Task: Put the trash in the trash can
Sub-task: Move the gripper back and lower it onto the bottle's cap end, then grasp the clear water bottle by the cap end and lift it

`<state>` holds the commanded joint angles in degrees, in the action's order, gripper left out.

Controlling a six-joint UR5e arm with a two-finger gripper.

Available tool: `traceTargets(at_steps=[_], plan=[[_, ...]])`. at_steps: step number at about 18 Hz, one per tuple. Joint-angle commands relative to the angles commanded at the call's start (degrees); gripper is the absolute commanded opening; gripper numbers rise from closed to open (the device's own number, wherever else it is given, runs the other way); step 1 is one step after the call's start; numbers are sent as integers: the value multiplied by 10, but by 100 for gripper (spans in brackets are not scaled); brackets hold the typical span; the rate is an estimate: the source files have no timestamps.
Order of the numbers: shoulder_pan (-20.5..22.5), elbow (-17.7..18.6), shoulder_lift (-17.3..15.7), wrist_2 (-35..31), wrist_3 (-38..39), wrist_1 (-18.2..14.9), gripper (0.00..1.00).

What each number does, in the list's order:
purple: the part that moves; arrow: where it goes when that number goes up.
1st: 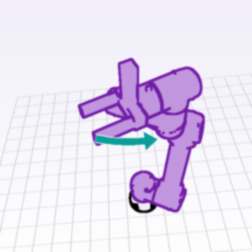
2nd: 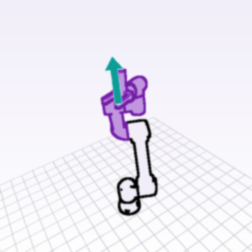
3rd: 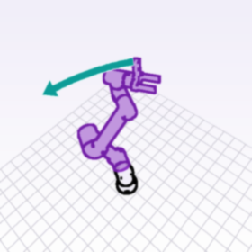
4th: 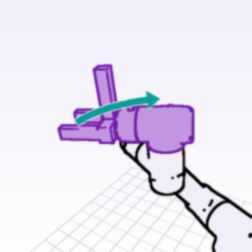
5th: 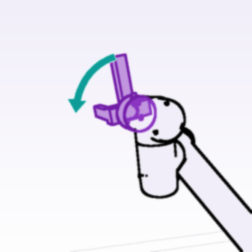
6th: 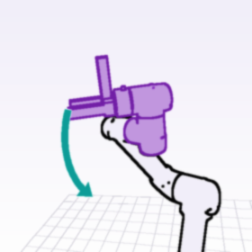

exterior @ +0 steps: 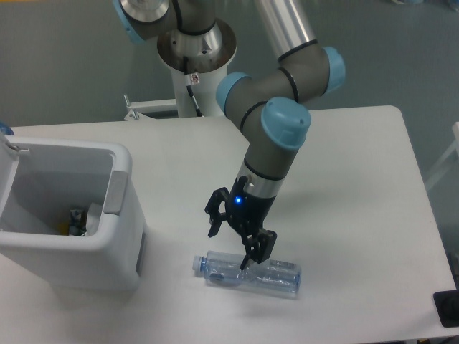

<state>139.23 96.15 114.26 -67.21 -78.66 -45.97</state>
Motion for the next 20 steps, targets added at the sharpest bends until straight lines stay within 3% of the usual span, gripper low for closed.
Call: traceTargets(at_steps=[7,11,16,20], plan=[[-51,0,24,-87,-33,1,100],[-61,1,27,-107,-33,1,100],[-82,0,47,-176,-30,2,100],[-85,-20,68,-183,-27,1,100]])
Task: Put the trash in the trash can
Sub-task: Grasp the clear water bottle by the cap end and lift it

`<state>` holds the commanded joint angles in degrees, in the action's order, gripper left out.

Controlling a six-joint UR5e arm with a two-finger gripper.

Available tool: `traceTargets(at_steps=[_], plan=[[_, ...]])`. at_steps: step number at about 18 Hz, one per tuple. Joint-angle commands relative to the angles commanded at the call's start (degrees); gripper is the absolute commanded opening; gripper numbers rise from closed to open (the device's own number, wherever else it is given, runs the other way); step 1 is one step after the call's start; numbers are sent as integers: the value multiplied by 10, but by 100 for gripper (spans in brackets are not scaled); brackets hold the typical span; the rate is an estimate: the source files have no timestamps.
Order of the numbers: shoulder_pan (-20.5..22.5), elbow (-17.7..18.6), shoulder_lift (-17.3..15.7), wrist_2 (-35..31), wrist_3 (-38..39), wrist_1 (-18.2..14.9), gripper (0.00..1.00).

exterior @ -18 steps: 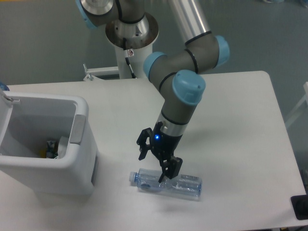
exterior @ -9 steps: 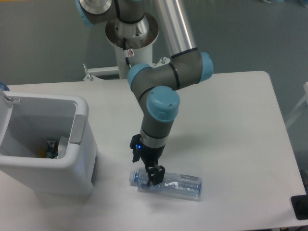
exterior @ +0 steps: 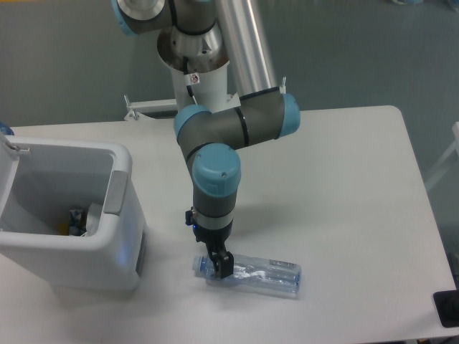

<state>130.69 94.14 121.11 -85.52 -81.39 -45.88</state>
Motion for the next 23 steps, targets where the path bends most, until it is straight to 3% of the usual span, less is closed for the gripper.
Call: traceTargets(at_steps=[7,12,17,19,23], plan=[[0,-19,27,-2,1,0,100],[-7,-37,46,-39,24,0,100],[-7,-48,53,-39,45,-1,78],[-8,-49,55,-39,68,-1,64],[-8,-51,57,-38,98,-1,52]])
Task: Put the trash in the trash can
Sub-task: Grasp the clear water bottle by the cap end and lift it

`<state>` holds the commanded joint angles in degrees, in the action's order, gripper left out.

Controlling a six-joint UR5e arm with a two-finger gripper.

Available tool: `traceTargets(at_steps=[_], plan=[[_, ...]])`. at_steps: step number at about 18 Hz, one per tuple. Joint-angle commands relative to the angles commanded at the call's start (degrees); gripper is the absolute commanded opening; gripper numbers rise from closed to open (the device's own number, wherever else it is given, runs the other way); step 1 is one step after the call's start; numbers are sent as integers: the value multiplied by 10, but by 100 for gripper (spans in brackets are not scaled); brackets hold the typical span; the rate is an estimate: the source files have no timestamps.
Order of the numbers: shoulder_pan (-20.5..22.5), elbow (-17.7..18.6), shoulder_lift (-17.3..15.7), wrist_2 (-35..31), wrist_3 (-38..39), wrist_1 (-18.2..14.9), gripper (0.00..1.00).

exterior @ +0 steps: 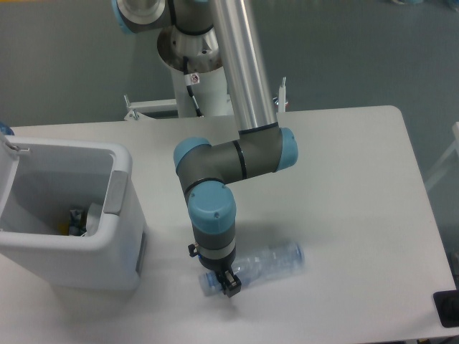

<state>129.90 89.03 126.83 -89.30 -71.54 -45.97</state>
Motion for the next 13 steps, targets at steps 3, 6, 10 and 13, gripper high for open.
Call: traceTargets(at_steps=[3,6,10,13], plan=[[1,-10,-6,5,15,0,47],[3,-23,-10,6,29,0,39],[14,-27,-25,7,34,0,36],[35,-50,-38,48,67,0,36]])
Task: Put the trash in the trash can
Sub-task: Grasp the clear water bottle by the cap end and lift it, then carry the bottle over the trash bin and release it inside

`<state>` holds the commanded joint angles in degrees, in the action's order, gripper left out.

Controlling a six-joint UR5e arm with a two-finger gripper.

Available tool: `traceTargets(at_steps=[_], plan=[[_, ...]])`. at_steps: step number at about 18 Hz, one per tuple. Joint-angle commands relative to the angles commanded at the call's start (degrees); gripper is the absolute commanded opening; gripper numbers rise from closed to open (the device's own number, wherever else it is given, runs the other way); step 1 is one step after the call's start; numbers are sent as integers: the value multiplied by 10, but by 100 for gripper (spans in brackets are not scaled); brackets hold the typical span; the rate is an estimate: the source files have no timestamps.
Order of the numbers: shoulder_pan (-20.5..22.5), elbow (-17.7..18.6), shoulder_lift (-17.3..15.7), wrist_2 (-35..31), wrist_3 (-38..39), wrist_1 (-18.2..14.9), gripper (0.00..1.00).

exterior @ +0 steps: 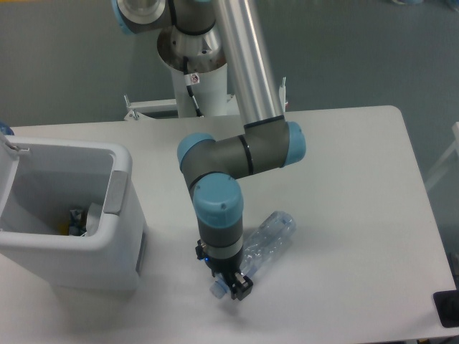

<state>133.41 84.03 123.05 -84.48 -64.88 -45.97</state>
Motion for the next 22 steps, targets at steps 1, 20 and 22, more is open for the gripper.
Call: traceTargets(at_steps=[1,20,22], plan=[[6,-13,0,21,24,0,36],[84,-150,-65,472,322,-2,37],[84,-151,-82,498,323,-2,37]])
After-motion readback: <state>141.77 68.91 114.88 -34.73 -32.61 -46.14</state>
